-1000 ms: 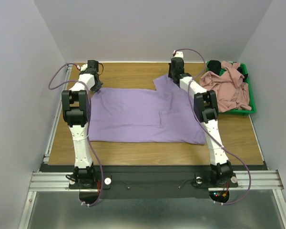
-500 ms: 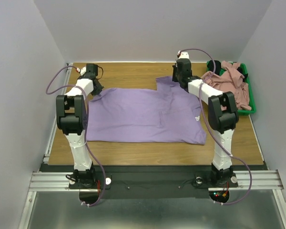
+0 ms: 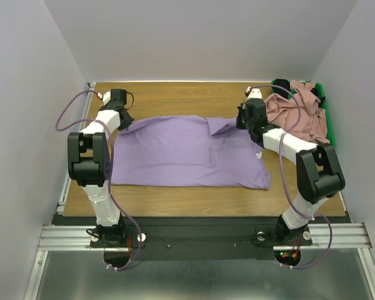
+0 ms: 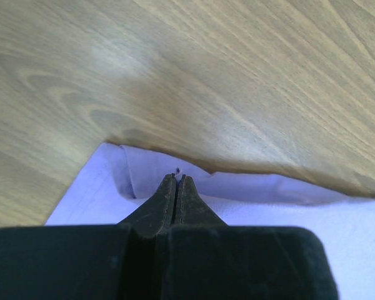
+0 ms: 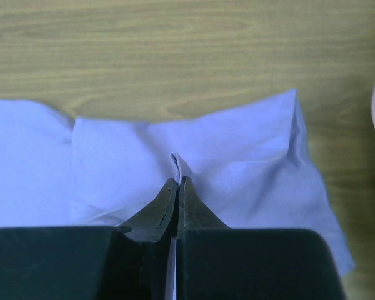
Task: Fold and stack the t-shirts
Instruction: Fold the tshirt
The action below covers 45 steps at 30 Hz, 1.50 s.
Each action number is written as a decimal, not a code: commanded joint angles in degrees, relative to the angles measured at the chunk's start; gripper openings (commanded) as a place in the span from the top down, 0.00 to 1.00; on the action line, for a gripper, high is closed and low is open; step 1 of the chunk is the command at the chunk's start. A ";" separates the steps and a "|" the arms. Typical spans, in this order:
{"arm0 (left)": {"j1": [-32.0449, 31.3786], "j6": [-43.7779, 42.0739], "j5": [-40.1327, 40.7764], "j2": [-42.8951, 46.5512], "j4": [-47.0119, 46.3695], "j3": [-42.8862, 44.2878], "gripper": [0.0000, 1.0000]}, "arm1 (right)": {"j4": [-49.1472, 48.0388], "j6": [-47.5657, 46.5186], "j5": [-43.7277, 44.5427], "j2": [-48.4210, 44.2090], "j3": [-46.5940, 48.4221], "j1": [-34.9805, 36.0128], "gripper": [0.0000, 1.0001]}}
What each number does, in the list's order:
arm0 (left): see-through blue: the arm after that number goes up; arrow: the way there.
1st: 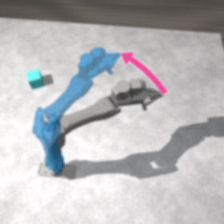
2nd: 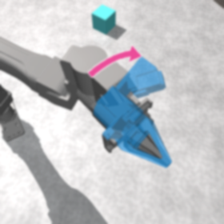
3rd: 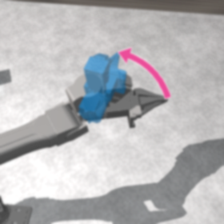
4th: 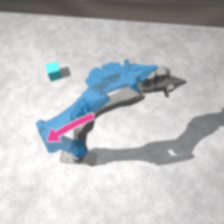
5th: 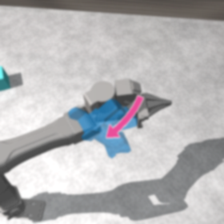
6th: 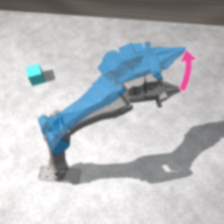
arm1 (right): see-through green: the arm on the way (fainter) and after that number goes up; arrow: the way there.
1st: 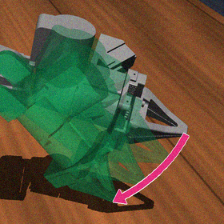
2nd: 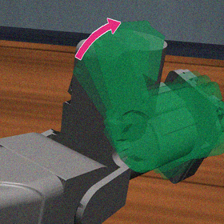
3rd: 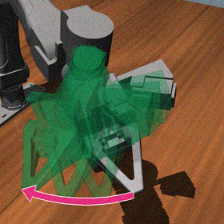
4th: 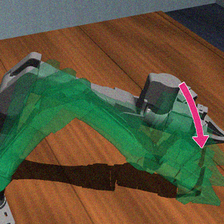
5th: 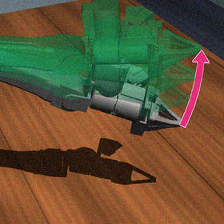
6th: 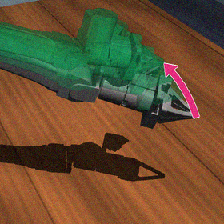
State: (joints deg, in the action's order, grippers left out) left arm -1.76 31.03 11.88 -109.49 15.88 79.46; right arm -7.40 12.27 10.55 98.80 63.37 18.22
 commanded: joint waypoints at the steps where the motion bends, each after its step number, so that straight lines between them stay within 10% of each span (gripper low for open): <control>1: 0.18 -1.05 2.98 5.60 -0.32 -1.68 1.00 | -4.20 1.26 1.15 -6.25 -3.95 0.59 0.99; 15: 0.18 -0.35 5.61 12.81 0.21 -9.23 1.00 | 5.80 7.76 -0.88 -27.16 -16.44 0.59 1.00; 45: 0.79 1.84 8.59 19.40 1.88 -16.34 1.00 | 23.04 12.51 -5.09 -41.06 -22.24 0.59 0.99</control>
State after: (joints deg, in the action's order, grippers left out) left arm -1.39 31.90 17.89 -92.53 17.96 66.08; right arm 13.93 23.90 6.74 59.77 41.93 18.48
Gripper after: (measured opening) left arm 0.026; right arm 0.026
